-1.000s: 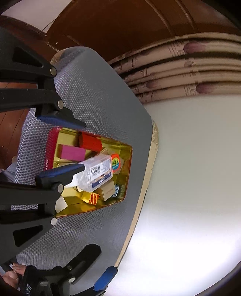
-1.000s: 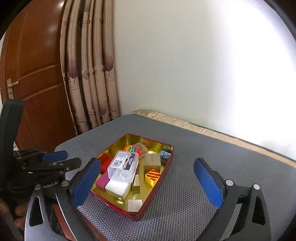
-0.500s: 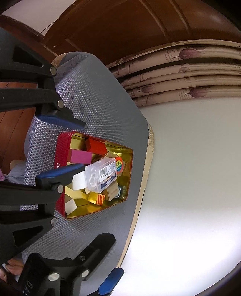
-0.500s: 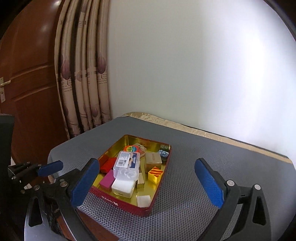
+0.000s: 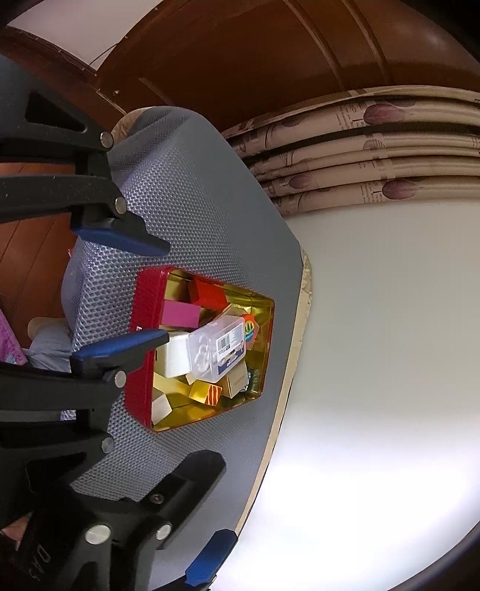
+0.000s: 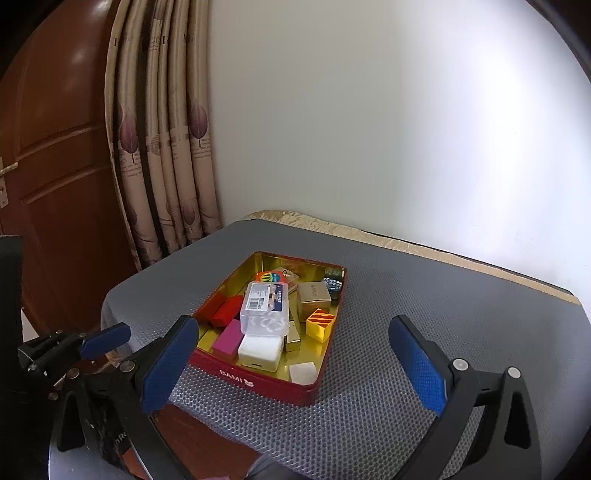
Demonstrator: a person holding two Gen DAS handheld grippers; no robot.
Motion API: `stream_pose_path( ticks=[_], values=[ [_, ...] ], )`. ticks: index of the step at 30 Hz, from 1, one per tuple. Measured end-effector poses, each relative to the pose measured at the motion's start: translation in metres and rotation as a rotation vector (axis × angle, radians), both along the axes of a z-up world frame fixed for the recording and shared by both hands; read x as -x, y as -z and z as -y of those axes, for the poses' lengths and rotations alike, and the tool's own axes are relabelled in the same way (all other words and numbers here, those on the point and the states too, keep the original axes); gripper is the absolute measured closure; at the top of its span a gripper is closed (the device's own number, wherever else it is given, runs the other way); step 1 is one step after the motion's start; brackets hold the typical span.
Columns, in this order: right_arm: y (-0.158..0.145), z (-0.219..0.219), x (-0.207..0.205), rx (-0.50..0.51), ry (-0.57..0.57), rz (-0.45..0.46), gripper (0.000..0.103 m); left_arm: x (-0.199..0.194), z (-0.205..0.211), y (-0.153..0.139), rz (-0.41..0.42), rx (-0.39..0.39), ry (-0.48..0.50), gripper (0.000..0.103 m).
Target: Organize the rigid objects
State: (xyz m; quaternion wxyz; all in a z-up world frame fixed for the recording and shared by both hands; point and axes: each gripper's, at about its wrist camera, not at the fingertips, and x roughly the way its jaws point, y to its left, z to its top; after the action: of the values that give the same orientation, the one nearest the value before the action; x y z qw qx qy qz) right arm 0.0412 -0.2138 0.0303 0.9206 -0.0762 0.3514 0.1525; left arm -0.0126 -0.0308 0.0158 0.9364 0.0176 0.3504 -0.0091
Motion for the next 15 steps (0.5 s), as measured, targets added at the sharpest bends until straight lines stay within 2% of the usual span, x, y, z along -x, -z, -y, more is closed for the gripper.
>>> stream_pose_path(
  ticks=[4,10,15],
  values=[
    [-0.004,-0.004,0.009,-0.008,0.009,0.002,0.001,0.009,-0.003,-0.003,0.013,0.008,-0.007,0.054],
    [-0.01,-0.013,0.023,0.004,0.018,0.01,0.002,0.02,-0.004,-0.011,0.053,0.0,-0.015,0.053],
    [-0.013,-0.018,0.031,0.007,0.018,0.013,0.002,0.026,-0.004,-0.012,0.049,0.013,-0.015,0.052]
  ],
)
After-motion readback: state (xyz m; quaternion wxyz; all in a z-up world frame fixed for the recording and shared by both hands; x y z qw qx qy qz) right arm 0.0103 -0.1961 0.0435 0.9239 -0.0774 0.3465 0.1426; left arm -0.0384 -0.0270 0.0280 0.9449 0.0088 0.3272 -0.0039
